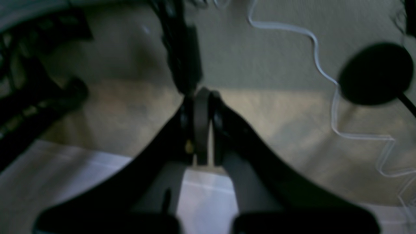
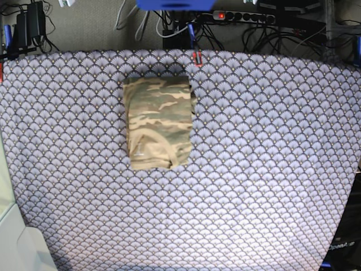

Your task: Fold the T-shirt properly

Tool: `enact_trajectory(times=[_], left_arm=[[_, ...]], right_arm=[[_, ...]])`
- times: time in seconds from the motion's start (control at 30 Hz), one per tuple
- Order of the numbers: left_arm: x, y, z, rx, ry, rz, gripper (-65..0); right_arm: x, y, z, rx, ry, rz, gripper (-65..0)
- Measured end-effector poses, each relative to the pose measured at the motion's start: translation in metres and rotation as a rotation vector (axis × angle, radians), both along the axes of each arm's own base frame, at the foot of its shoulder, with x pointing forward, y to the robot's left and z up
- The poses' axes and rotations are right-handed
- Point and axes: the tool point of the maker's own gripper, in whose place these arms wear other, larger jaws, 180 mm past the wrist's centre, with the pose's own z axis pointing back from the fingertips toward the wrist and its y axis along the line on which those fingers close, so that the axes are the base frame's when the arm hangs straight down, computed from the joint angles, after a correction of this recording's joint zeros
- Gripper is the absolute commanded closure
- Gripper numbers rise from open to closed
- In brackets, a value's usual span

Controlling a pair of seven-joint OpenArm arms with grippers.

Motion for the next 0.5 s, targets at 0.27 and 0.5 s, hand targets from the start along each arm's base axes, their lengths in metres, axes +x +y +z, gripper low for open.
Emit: enact_trajectory(times=[0.27,0.5], left_arm=[[0.02,0.016,-0.007,0.071,0.045,0.008,-0.3],[0.034,0.002,-0.016,-0.005,0.032,0.0,-0.4]], right_arm=[[-0.009,0.044,-0.038,-0.074,0.033,-0.007,0.0],[0.007,0.066,-0.057,-0.203,0.027,-0.027,0.0]])
